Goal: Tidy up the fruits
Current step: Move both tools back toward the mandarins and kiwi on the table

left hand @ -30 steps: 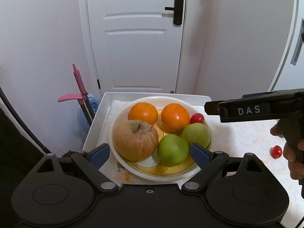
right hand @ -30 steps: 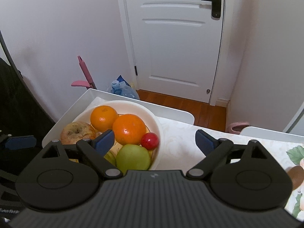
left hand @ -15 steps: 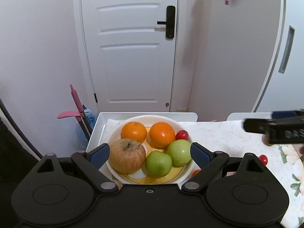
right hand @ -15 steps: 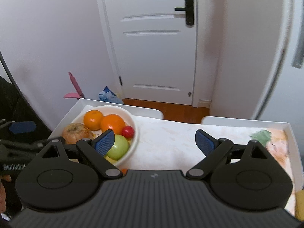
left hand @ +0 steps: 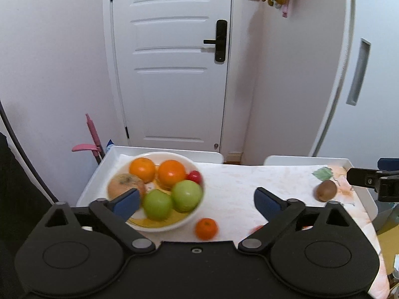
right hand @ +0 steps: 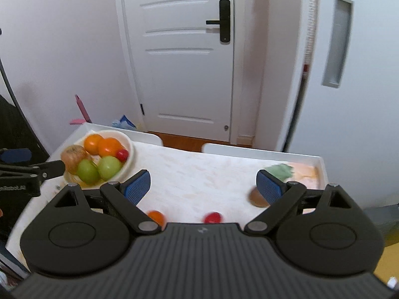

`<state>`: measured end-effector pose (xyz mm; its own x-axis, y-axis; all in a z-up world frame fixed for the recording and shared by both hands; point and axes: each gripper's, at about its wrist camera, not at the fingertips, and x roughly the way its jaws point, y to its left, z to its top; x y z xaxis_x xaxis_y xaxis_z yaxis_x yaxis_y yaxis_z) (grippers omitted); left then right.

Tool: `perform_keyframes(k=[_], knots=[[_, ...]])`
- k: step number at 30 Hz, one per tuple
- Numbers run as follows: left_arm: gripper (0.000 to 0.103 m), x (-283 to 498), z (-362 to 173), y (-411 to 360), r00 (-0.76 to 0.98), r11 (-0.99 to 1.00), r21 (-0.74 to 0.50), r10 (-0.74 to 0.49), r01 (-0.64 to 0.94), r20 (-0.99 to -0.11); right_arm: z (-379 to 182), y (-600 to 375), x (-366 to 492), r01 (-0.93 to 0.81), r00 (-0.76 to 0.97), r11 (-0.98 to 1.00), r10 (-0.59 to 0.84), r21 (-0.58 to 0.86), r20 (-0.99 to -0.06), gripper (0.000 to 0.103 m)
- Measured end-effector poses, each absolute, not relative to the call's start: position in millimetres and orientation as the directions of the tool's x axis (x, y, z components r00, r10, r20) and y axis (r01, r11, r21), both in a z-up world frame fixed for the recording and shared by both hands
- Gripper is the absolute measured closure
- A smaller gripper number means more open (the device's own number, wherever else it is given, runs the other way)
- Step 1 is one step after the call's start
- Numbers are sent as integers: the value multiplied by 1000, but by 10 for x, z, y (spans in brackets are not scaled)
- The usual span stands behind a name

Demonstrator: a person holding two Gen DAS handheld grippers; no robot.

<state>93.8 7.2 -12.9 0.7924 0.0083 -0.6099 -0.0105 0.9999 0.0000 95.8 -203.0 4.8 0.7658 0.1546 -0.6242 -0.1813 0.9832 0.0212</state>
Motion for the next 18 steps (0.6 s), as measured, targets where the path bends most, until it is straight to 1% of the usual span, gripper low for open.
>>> perform_keyframes(k=[8,14,18], knots=[[0,885,-284,-506,789,999,33,26,-7,-614,-118,-2567,881,-154,785,988,126,6,-607,0],[0,931,-517,-871,784,998,40,69,-56,-617,-344,-2847,983,-199,756,980,145,-14,-638,0],[1,1017,-728,-1067,774,996,54,85,-66,-627,-540,-3024,1109,-223,739,975,180,16,-649,0]])
